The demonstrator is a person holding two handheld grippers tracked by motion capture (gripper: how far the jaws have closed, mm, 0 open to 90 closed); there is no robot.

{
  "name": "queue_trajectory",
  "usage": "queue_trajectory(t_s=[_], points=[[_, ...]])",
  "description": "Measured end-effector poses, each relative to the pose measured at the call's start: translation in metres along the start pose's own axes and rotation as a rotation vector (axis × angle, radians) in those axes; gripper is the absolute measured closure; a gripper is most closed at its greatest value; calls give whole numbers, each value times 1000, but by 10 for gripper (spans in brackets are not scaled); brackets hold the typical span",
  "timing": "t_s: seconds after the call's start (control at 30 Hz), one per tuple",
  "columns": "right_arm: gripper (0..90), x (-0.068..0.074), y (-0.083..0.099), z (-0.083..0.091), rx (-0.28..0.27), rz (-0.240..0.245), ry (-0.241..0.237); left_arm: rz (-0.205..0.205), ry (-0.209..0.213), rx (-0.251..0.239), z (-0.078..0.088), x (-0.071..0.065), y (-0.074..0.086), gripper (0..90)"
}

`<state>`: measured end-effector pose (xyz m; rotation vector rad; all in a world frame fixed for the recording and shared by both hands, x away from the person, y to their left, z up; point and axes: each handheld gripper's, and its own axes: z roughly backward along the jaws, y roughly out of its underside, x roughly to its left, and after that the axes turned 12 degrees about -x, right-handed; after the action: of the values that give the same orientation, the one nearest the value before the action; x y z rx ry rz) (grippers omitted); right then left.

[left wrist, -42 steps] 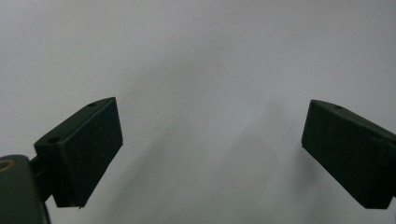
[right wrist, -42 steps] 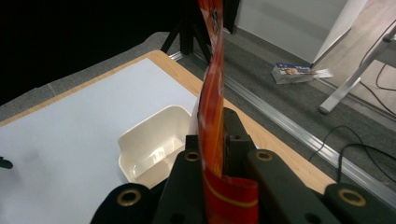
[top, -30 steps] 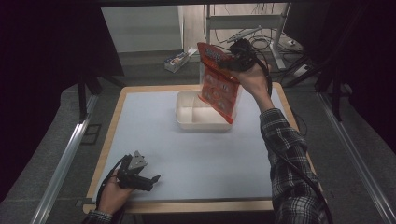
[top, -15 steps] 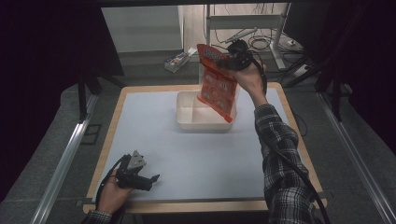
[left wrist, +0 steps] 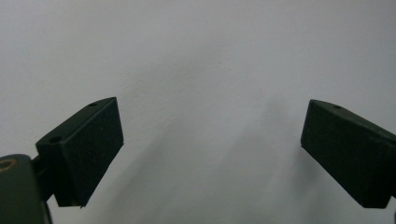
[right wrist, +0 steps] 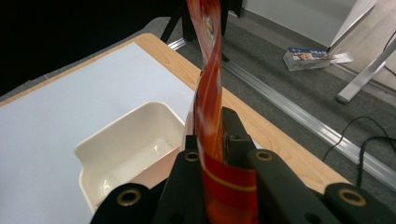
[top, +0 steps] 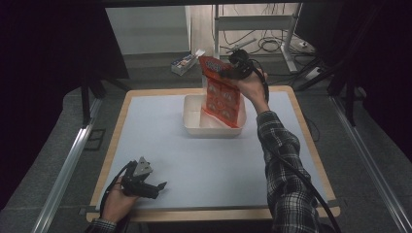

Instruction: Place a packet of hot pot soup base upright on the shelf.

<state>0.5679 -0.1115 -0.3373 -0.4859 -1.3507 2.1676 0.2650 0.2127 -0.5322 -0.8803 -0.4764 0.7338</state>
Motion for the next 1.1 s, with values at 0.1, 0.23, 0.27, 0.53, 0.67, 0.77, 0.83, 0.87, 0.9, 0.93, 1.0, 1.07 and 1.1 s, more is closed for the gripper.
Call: queue_trajectory(t_s=[0.1, 0.23, 0.27, 0.53, 0.67, 0.77, 0.83, 0.87, 0.9, 0.93, 1.0, 1.07, 1.1], points=[[886, -4, 4, 0, -6, -14, 2, -2, 1, 1, 0, 0, 0, 56], [883, -10, 9, 3, -2, -19, 18, -4, 4, 4, -1, 0, 0, 56], [879, -14, 12, 3, 6, -21, 31, -7, 4, 7, -1, -1, 0, 56], [858, -30, 22, 6, 11, -45, 77, -10, 3, 6, -1, -1, 0, 56], [843, -35, 23, 5, 19, -46, 97, -10, 4, 7, -2, -1, 0, 56], [813, -38, 24, 4, 23, -41, 113, -12, 4, 9, -2, -2, 0, 56], [788, -39, 24, 4, 30, -36, 128, -13, 3, 10, -2, -2, 0, 56], [780, -39, 24, 4, 33, -32, 133, -15, 4, 11, -2, -2, 0, 56], [780, -39, 24, 4, 33, -32, 133, -15, 4, 11, -2, -2, 0, 56], [742, -40, 24, 4, 37, -28, 142, -15, 4, 11, -2, -2, 0, 57], [695, -41, 24, 4, 42, -29, 158, -17, 4, 13, -3, -2, 0, 57], [636, -41, 23, 5, 46, -24, 172, -19, 4, 14, -3, -2, 0, 57], [604, -41, 23, 5, 48, -19, 179, -18, 4, 14, -3, -2, 0, 57]])
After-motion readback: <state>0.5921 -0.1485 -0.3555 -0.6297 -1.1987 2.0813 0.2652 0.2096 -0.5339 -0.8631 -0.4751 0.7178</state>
